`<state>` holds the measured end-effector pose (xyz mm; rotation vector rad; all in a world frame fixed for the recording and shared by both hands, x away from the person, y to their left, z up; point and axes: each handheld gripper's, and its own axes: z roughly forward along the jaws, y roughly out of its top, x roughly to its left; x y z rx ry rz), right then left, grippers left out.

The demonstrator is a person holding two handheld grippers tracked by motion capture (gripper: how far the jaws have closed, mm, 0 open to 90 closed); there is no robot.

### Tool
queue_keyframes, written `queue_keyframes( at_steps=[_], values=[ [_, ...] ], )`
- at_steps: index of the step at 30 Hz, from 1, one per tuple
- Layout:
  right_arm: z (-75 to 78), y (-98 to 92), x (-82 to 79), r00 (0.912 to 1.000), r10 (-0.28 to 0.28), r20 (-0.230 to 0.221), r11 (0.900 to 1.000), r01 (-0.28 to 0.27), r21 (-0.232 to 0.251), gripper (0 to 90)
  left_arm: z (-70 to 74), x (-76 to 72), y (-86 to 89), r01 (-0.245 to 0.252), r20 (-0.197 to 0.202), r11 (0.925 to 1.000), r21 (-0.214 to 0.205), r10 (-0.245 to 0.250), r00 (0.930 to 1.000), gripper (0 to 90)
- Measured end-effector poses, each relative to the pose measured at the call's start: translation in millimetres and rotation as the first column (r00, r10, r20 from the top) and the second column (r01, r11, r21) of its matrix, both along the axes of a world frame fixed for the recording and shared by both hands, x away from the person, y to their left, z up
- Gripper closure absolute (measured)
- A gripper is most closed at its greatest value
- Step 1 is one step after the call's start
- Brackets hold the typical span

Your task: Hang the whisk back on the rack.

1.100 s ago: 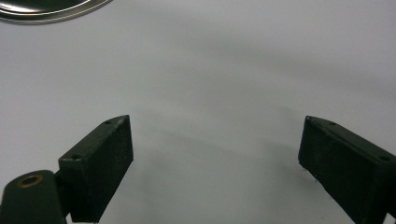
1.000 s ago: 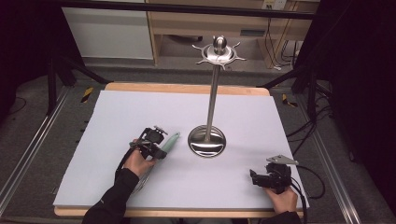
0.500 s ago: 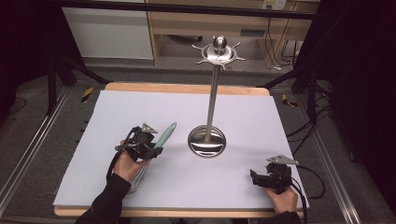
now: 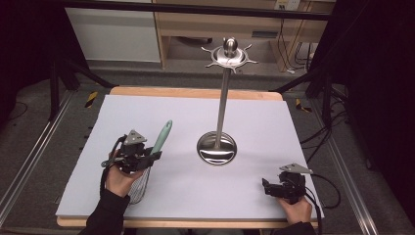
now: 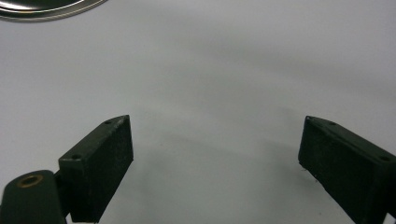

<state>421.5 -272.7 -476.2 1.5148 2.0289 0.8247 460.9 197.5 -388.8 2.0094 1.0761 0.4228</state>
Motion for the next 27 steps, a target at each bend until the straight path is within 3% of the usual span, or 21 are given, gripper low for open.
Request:
queue_keyframes(
  at_steps=[2,12,19,27],
  values=[
    [-0.2,0.0,-0.1,1.0000,0.000,0.000,1.0000,0.000,-0.001,10.6,4.4,-4.6,3.0,-0.002,0.033,0.9999,-0.016,0.003,0.9994,68.5],
    [-0.4,1.4,-0.8,1.0000,0.007,0.004,0.9999,-0.007,-0.012,10.7,22.9,-17.6,8.5,0.009,0.118,0.9978,-0.066,-0.001,0.9931,68.5],
    [0.1,1.7,-1.0,1.0000,0.005,0.007,0.9999,-0.004,-0.013,10.6,34.3,-23.8,11.7,0.012,0.195,0.9946,-0.103,0.008,0.9807,68.5],
    [0.2,1.8,-1.0,0.9999,0.009,0.013,0.9999,-0.009,-0.012,10.6,42.1,-23.8,13.0,0.014,0.231,0.9895,-0.144,0.020,0.9727,68.4]
  ],
)
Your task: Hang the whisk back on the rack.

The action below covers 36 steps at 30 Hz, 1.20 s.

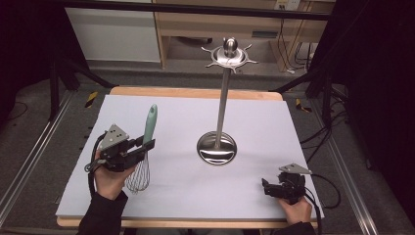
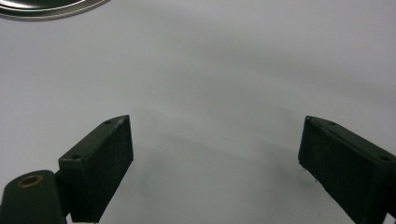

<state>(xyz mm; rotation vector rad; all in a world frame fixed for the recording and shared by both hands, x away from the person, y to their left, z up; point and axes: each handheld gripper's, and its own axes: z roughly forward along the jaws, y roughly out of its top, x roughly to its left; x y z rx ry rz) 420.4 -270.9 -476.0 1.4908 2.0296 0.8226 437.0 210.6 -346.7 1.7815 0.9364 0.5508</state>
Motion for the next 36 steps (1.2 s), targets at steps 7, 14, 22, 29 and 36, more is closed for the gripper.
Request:
queue_keyframes(
  at_steps=[7,14,22,29,36],
  values=[
    [0.0,0.1,0.2,1.0000,-0.002,0.003,1.0000,0.002,-0.001,10.6,7.2,0.4,-3.1,0.007,0.036,0.9994,-0.033,-0.006,0.9993,68.4],
    [-0.1,0.5,0.8,1.0000,-0.004,0.004,1.0000,0.004,-0.003,10.6,14.1,-0.5,-3.7,0.023,0.059,0.9983,-0.054,-0.020,0.9981,68.4],
    [0.6,0.2,0.7,1.0000,-0.004,0.007,1.0000,0.004,0.003,10.7,21.9,5.8,-13.6,0.050,0.082,0.9949,-0.087,-0.043,0.9957,68.4],
    [1.1,0.6,0.6,0.9999,-0.002,0.011,1.0000,0.002,0.006,10.7,30.5,11.9,-26.1,0.069,0.093,0.9934,-0.092,-0.061,0.9938,68.4],
    [0.9,1.7,0.6,0.9999,-0.005,0.009,1.0000,0.005,0.007,10.6,41.1,16.3,-34.3,0.082,0.103,0.9920,-0.096,-0.072,0.9921,68.4]
  ],
)
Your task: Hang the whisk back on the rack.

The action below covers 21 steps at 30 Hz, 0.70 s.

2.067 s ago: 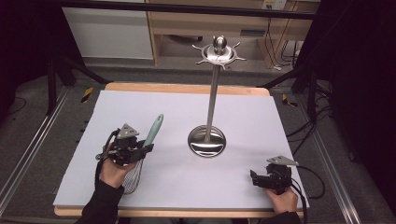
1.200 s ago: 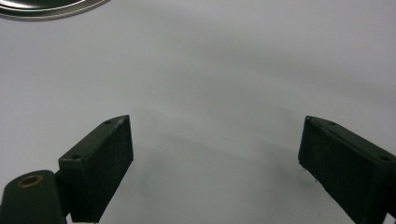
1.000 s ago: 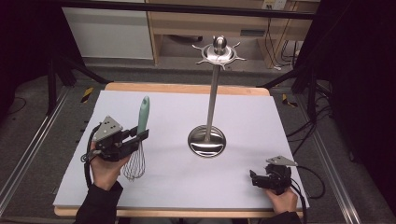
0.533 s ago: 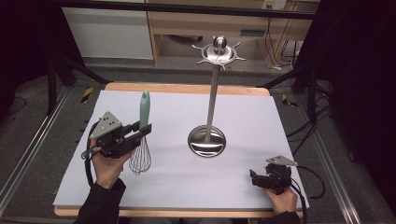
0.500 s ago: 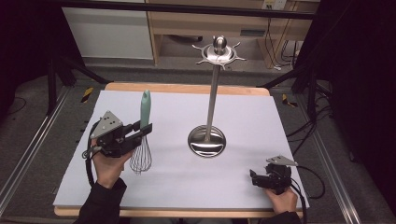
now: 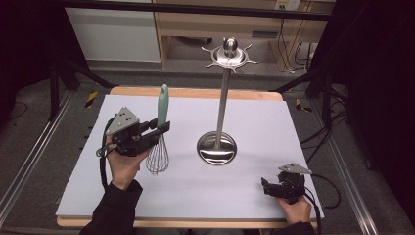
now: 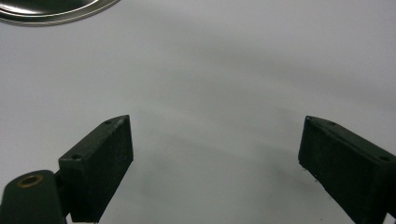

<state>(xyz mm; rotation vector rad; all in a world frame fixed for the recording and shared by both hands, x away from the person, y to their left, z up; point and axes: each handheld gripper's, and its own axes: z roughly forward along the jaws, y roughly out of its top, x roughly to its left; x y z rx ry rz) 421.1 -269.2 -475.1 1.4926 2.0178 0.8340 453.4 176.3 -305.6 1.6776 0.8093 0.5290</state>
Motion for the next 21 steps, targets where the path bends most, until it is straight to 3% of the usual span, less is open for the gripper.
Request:
queue_keyframes(
  at_steps=[8,21],
  values=[
    [0.1,0.1,0.2,1.0000,0.001,0.000,1.0000,-0.001,0.001,10.6,10.4,3.1,-4.2,0.011,0.017,0.9997,-0.021,-0.010,0.9998,68.4],
    [0.4,0.2,0.5,1.0000,0.002,0.000,1.0000,-0.002,0.007,10.6,28.6,6.4,-25.3,0.047,0.039,0.9988,-0.010,-0.047,0.9981,68.4]
  ],
)
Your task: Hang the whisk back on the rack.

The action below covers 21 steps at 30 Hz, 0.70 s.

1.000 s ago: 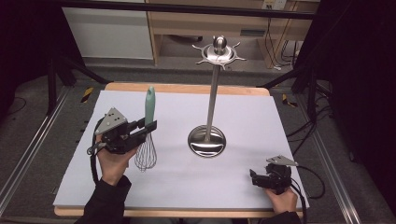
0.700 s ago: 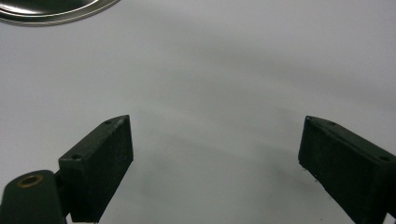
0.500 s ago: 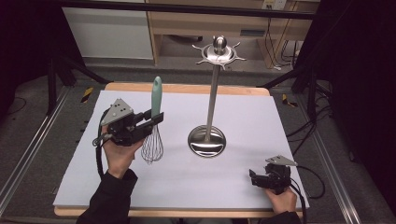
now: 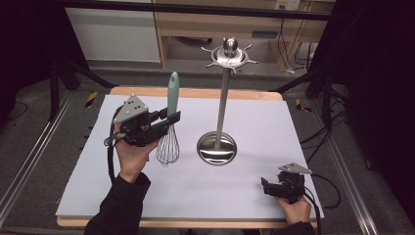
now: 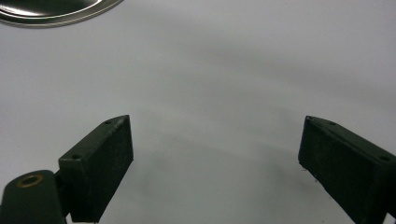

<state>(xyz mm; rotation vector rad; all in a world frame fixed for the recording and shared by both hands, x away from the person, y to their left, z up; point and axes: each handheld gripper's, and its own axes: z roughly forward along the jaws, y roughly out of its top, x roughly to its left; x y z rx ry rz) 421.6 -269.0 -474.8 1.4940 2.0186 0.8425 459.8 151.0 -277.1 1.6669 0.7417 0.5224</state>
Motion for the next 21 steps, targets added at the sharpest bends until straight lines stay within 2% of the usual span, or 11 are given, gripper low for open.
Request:
queue_keyframes(
  at_steps=[21],
  values=[
    [0.2,-1.1,0.8,1.0000,0.002,0.000,1.0000,-0.002,0.004,10.6,23.2,10.4,-31.5,0.036,0.031,0.9980,0.052,-0.038,0.9988,68.4]
  ],
)
